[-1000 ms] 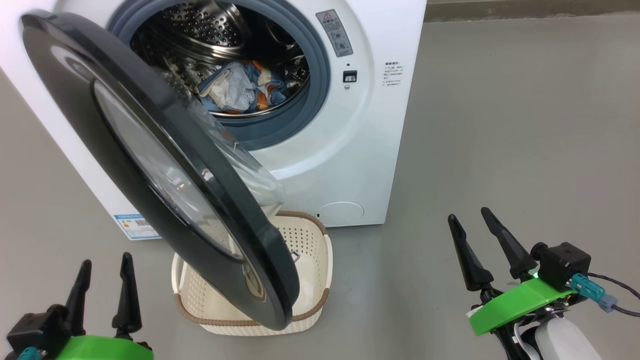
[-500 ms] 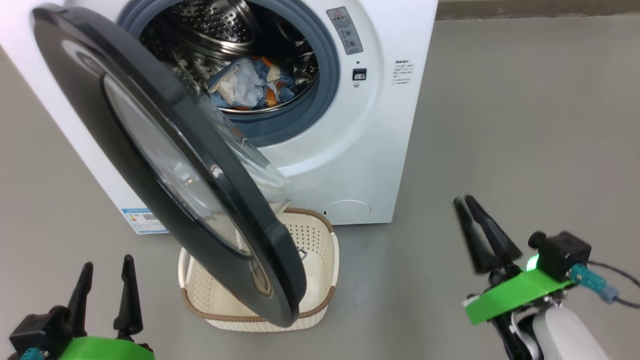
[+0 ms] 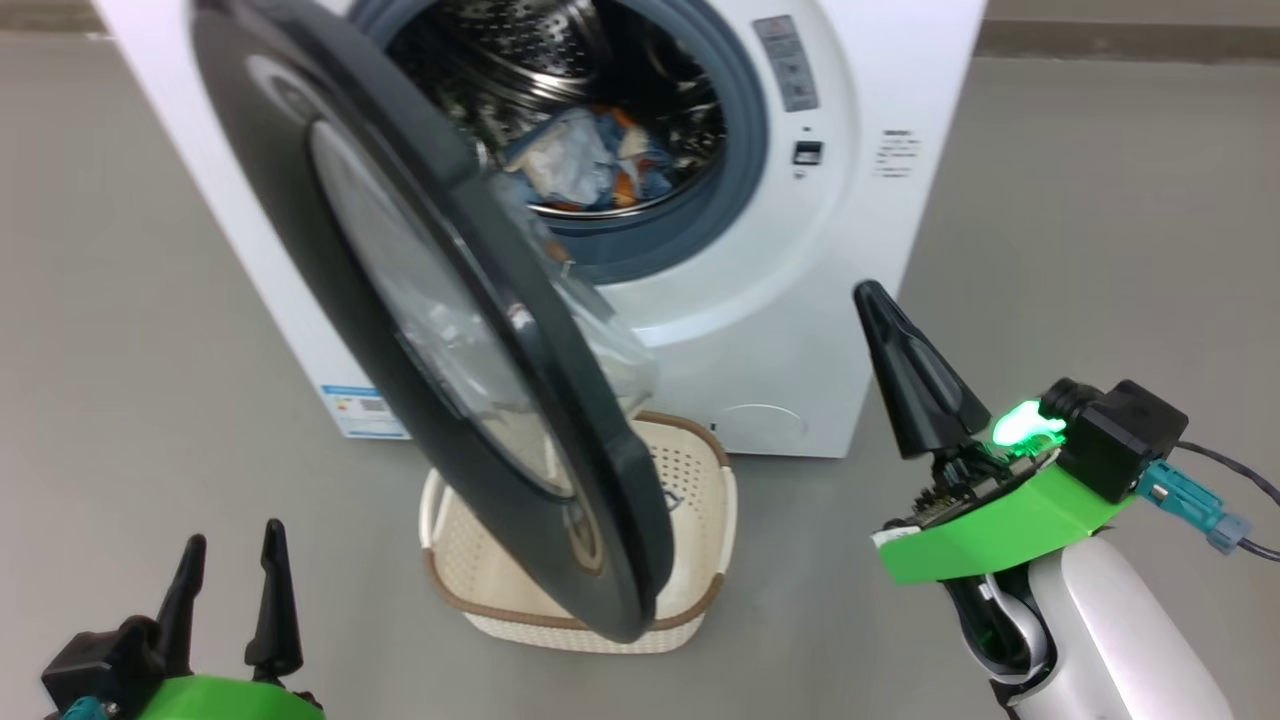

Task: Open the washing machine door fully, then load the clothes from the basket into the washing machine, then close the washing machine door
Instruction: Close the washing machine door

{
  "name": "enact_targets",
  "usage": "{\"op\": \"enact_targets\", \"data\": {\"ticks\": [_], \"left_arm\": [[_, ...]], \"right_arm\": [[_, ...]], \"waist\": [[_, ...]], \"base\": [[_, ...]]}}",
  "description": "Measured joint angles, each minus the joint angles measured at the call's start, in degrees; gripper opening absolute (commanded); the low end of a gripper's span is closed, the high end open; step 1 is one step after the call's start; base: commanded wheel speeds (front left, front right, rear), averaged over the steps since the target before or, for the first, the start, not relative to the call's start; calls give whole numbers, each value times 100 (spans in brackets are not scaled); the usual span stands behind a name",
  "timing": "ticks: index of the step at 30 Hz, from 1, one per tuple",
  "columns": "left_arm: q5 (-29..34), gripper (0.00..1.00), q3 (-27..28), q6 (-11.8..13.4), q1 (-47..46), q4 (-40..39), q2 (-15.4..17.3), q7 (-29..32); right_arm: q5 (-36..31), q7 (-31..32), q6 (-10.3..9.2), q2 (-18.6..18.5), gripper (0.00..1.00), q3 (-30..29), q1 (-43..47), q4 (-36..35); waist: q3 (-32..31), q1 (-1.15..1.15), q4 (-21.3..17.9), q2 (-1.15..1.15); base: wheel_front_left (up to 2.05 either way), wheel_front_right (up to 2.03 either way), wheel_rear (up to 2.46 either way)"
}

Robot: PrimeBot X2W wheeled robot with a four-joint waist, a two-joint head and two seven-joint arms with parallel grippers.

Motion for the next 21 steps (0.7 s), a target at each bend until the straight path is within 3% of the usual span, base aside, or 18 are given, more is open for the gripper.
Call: {"op": "enact_targets", "data": {"ticks": [7,12,21], "left_arm": [[-16,100,-1,0,2,52,-5,0],[-19,100,-8,-1,4,108,-12,0],[-58,100,1,0,15,109,-12,-41]], "right_arm": [[134,-1,0,54,0,412,-38,-722],[269,-1,0,2,0,1029,-99,-1044],[319,0,0,-218,0,1995,-158,-546]], "waist": [[-61,0,355,0],[-130,0,553,0],[-232,0,815,0]], "base": [[0,0,0],[0,0,0],[0,0,0]]}}
